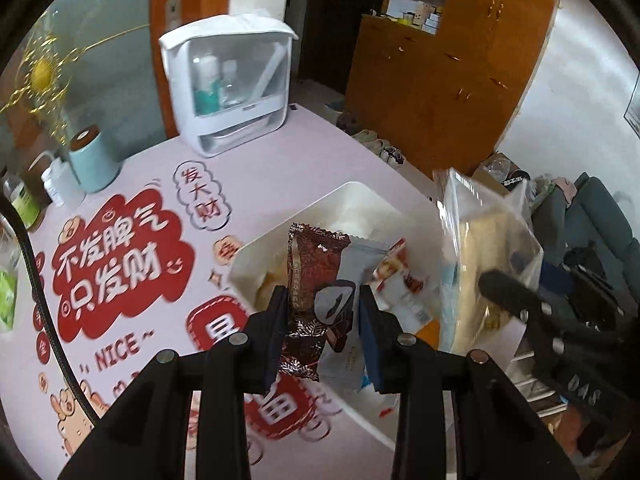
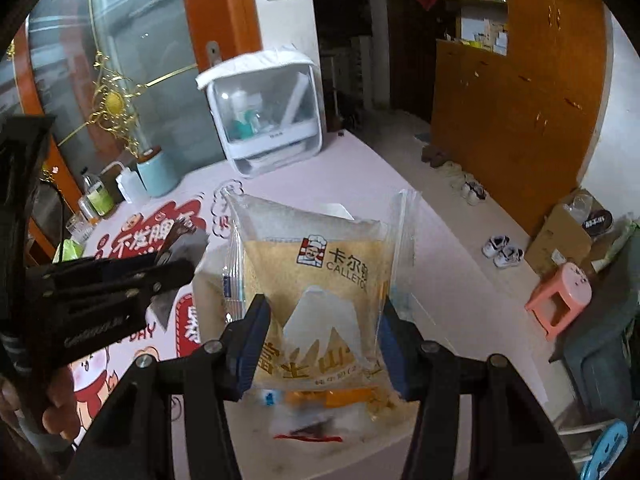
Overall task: Organize snacks
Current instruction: 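Carry both items into the white tray and open both tools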
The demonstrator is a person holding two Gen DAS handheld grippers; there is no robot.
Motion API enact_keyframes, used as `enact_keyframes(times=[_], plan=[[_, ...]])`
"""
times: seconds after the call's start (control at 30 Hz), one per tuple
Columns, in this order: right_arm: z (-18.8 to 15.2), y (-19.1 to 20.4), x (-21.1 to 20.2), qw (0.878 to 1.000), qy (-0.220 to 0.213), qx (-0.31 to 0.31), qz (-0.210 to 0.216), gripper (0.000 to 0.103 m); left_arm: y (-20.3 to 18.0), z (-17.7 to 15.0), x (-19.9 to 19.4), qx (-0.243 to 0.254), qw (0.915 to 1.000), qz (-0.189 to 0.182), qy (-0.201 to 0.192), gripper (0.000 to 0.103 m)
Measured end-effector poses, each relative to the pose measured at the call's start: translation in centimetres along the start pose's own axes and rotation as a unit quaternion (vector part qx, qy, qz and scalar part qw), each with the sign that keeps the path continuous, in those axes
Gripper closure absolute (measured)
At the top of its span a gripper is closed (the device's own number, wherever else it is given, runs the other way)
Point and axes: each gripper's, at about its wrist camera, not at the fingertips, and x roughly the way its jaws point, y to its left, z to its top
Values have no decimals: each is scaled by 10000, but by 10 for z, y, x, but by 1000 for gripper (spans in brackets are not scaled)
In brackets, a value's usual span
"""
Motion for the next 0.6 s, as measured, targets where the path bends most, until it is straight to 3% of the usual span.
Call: enact_keyframes(times=[0.27, 0.5, 0.57, 0.6], plan=[[-13, -9, 24, 9992, 386, -83, 34, 48, -27, 11, 47, -55, 9996, 139, 249, 71], [-20, -1, 50, 9948, 899, -173, 444, 43, -33, 13, 69, -24, 9984, 381, 409, 68], [-23, 0, 57, 9936, 1025, -183, 438, 37, -33, 13, 74, 4, 9978, 504, 435, 58], [-25, 0, 59, 9932, 1046, -182, 472, 33, -32, 13, 74, 3, 9974, 565, 451, 42]])
